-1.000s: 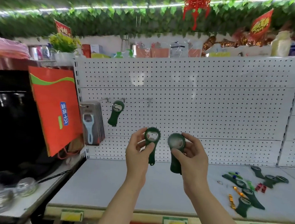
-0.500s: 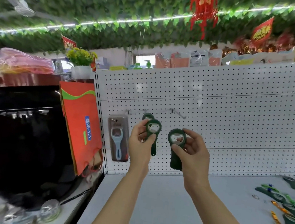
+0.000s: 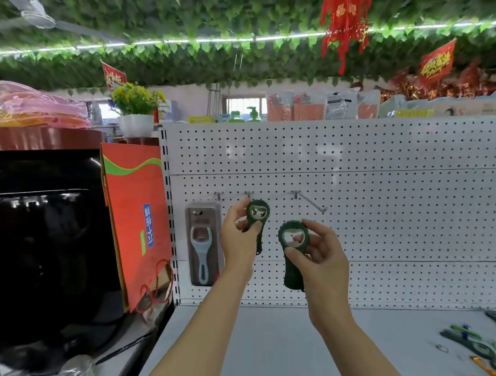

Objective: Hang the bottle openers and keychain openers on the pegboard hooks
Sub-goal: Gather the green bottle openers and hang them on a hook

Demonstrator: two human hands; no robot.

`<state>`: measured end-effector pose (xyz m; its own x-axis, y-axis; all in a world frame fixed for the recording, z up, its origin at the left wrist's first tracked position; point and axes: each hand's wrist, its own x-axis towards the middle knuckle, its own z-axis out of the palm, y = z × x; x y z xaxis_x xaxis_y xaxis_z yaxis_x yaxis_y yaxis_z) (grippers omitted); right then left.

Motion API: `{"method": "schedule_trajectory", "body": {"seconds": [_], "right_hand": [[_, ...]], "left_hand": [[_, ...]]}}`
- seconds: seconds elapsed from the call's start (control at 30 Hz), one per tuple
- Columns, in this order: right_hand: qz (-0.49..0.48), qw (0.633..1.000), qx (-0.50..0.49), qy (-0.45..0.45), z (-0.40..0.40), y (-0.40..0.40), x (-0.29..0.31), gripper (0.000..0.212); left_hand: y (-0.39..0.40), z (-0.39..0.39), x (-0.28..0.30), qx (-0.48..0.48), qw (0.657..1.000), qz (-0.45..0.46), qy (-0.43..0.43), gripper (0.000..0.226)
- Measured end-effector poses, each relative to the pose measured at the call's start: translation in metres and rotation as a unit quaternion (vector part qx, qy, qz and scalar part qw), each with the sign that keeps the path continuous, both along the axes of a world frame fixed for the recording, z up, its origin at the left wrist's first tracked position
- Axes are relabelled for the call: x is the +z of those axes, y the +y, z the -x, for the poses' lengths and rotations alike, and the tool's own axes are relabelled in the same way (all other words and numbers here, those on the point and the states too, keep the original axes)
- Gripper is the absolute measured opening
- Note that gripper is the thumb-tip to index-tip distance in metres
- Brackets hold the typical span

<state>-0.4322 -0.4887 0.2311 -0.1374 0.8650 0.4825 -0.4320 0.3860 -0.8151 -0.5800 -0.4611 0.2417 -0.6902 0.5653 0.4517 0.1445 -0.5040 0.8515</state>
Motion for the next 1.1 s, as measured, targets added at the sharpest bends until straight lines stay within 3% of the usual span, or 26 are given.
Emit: {"method": "schedule_trajectory", "body": {"seconds": [0.27,0.47,0.6,0.8,1.1], "right_hand": [[0.002,1.000,0.025,0.004,0.015,0.015,0.003,0.047],[-0.004,0.999,0.035,0.001,0.033,0.026,0.007,0.045],[-0.019,0.999,0.033,-0.018,0.049,0.037,0.017,0.045],[-0.028,0.998,-0.008,-0.054,0.074,0.051,0.020,0.046],[-0.011,0.996,-0.044,-0.081,0.092,0.069,0.012,0.041]], "left_hand": [[0.032,0.017,-0.011,0.055,0.995,0.033,0.070,0.065],[0.029,0.030,-0.005,0.070,0.980,0.101,0.156,0.052],[0.007,0.042,-0.002,0.086,0.952,0.125,0.267,0.063],[-0.028,0.051,0.008,0.113,0.896,0.073,0.424,0.074],[-0.015,0.053,0.005,0.059,0.879,0.128,0.456,0.061]]}}
